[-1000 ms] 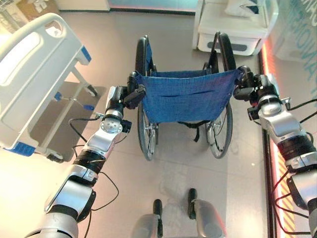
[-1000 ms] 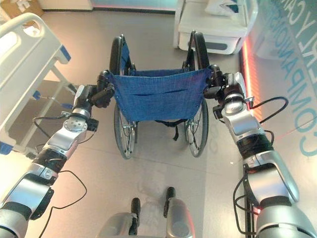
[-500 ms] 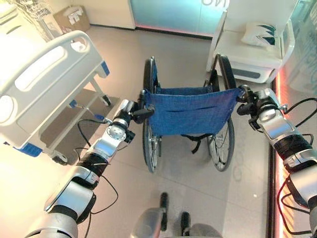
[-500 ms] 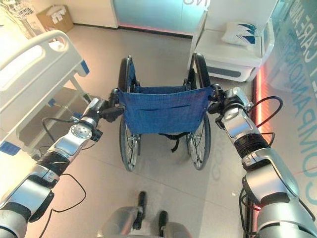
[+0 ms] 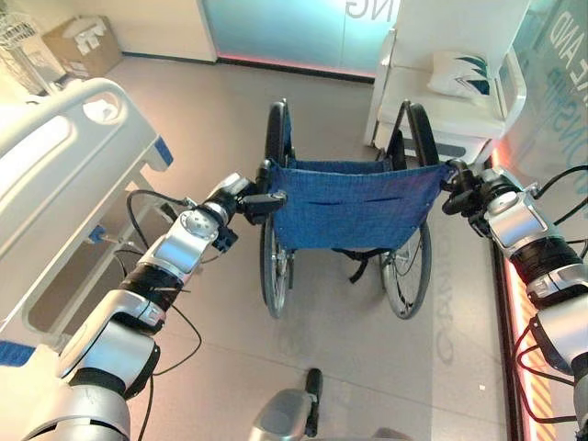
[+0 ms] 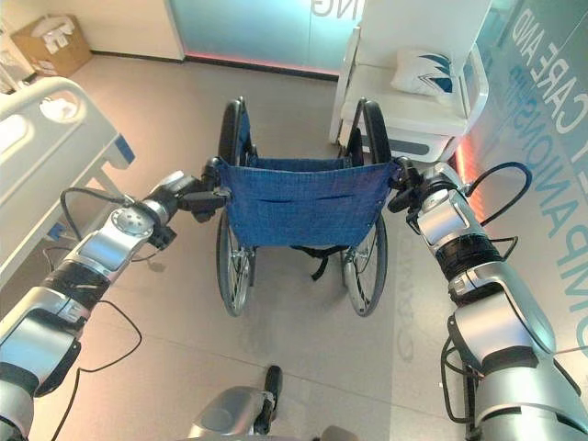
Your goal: Push the wheelchair next to the bed
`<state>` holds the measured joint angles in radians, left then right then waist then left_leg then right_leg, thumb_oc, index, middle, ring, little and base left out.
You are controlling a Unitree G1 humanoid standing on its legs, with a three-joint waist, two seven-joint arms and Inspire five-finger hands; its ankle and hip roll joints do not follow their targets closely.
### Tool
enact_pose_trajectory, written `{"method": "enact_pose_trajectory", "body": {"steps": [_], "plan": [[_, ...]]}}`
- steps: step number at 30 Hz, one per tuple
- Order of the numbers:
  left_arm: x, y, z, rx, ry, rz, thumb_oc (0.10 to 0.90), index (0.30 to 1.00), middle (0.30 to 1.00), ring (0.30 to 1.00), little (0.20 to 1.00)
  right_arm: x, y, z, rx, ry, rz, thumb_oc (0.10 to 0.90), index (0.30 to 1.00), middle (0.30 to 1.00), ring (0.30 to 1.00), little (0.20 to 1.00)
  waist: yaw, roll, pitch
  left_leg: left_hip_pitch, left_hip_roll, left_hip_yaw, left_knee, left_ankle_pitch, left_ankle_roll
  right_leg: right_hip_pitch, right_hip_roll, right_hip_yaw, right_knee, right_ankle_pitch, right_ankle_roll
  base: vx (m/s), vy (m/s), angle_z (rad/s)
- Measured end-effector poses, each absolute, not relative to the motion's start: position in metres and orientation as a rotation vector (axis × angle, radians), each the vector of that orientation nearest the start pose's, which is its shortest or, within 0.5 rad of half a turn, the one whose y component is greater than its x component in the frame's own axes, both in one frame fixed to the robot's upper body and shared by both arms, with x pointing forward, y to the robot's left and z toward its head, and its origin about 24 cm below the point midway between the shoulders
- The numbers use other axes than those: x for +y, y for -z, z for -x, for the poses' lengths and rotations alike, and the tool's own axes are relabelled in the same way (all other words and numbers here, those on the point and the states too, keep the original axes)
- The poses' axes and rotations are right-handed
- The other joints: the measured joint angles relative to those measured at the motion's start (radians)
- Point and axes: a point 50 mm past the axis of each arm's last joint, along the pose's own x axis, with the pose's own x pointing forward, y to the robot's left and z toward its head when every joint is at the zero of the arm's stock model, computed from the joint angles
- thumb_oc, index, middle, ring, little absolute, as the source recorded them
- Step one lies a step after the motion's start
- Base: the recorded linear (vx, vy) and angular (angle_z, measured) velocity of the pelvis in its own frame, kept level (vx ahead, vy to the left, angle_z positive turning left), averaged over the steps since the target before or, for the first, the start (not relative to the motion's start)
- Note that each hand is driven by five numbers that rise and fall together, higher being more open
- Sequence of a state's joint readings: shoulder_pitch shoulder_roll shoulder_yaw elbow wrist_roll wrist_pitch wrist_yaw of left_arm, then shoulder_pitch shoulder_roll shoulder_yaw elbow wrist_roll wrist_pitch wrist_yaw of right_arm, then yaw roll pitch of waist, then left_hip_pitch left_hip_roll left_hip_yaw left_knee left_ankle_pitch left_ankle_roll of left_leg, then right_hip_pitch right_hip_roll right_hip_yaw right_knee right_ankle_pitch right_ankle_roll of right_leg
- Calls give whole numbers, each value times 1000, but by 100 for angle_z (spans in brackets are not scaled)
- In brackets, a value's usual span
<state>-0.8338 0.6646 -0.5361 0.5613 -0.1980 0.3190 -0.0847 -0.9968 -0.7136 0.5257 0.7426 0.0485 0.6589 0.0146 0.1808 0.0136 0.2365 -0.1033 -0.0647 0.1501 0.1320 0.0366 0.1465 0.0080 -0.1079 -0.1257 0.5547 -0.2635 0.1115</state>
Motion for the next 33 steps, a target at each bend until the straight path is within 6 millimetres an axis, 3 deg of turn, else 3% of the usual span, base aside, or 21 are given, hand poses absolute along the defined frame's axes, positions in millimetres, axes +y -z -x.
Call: {"method": "enact_pose_trajectory", "body": {"steps": [1,4,6,7,10,12,14,17,19,20,21,23,25,29,30,31,33], "plan": [[207,-136,-380,218,160,-724,400,300,300,300,300,-270,-164,-384,496,247,862,400,300,300,300,300,-1,0,0,14,-2,1,-3,-5,4,4,-4,2,4,-3,0,307,-32,-17],[204,-135,-382,204,136,-709,400,300,300,300,300,-268,-163,-386,486,242,851,400,300,300,300,300,-6,4,-1,51,-11,-100,-37,-17,10,-35,0,-26,-87,-19,-18,243,-79,-8],[206,-136,-382,196,120,-709,400,300,300,300,300,-268,-164,-386,473,240,848,400,300,300,300,300,-41,16,0,61,-13,-137,-44,-19,12,-98,5,-28,-145,-12,-17,269,-137,38],[205,-135,-383,194,119,-709,400,300,300,300,300,-268,-164,-386,473,241,847,400,300,300,300,300,-71,16,1,69,-28,-174,-40,-33,23,-164,2,-21,-186,2,4,498,-191,75],[205,-132,-383,201,112,-705,400,300,300,300,300,-269,-161,-385,481,240,846,400,300,300,300,300,-151,0,6,99,-80,-254,-30,-56,1,-288,-37,-5,-347,142,66,525,-163,93],[202,-130,-382,203,119,-699,400,300,300,300,300,-271,-162,-385,485,248,846,400,300,300,300,300,-173,-32,16,134,-120,-256,-34,-83,9,-324,-67,16,-448,225,73,555,-223,61],[198,-126,-381,200,127,-668,400,300,300,300,300,-275,-166,-383,485,262,855,400,300,300,300,300,-190,-39,17,140,-136,-265,10,-133,17,-324,-70,31,-468,247,57,475,-278,48],[191,-123,-378,184,142,-621,400,300,300,300,300,-282,-174,-381,475,288,870,400,300,300,300,300,-197,-42,16,151,-138,-305,79,-189,-14,-273,-60,38,-422,291,27,424,-326,49],[188,-123,-378,169,137,-583,400,300,300,300,300,-286,-180,-380,460,298,880,400,300,300,300,300,-196,-38,17,140,-123,-333,107,-222,-40,-260,-43,33,-422,356,0,380,-304,51],[185,-124,-378,157,142,-576,400,300,300,300,300,-289,-183,-379,458,305,884,400,300,300,300,300,-198,-38,17,158,-96,-336,93,-233,-58,-253,-31,17,-408,378,-31,344,-306,61],[185,-124,-377,153,143,-574,400,300,300,300,300,-289,-182,-378,460,301,885,400,300,300,300,300,-198,-37,16,176,-77,-328,71,-234,-70,-245,-25,-5,-406,380,-53,266,-266,59],[184,-122,-374,147,136,-562,400,300,300,300,300,-290,-185,-378,449,302,891,400,300,300,300,300,-193,-11,8,189,12,-270,67,-253,-105,-224,21,-57,-403,343,-99,267,-321,36],[182,-123,-374,135,136,-554,400,300,300,300,300,-292,-187,-378,441,306,895,400,300,300,300,300,-181,-5,8,178,42,-270,101,-258,-123,-215,45,-84,-390,305,-116,268,-303,26],[180,-109,-368,138,136,-529,400,300,300,300,300,-293,-184,-377,458,294,907,400,300,300,300,300,-172,-8,9,157,77,-223,234,-239,-159,-159,50,-138,-374,243,-153,308,-287,28],[181,-106,-367,144,136,-527,400,300,300,300,300,-293,-183,-377,461,289,908,400,300,300,300,300,-169,-10,10,149,88,-221,272,-215,-187,-147,54,-141,-366,210,-154,477,-419,33],[180,-103,-366,146,141,-524,400,300,300,300,300,-292,-180,-376,472,282,919,400,300,300,300,300,-166,-14,13,93,90,-216,382,-195,-221,-123,61,-138,-368,194,-164,382,-314,29],[180,-101,-364,145,147,-532,400,300,300,300,300,-290,-171,-376,491,268,918,400,300,300,300,300,-155,-46,31,-10,93,-154,494,-190,-218,-65,71,-135,-411,190,-171,338,-193,24]]}}
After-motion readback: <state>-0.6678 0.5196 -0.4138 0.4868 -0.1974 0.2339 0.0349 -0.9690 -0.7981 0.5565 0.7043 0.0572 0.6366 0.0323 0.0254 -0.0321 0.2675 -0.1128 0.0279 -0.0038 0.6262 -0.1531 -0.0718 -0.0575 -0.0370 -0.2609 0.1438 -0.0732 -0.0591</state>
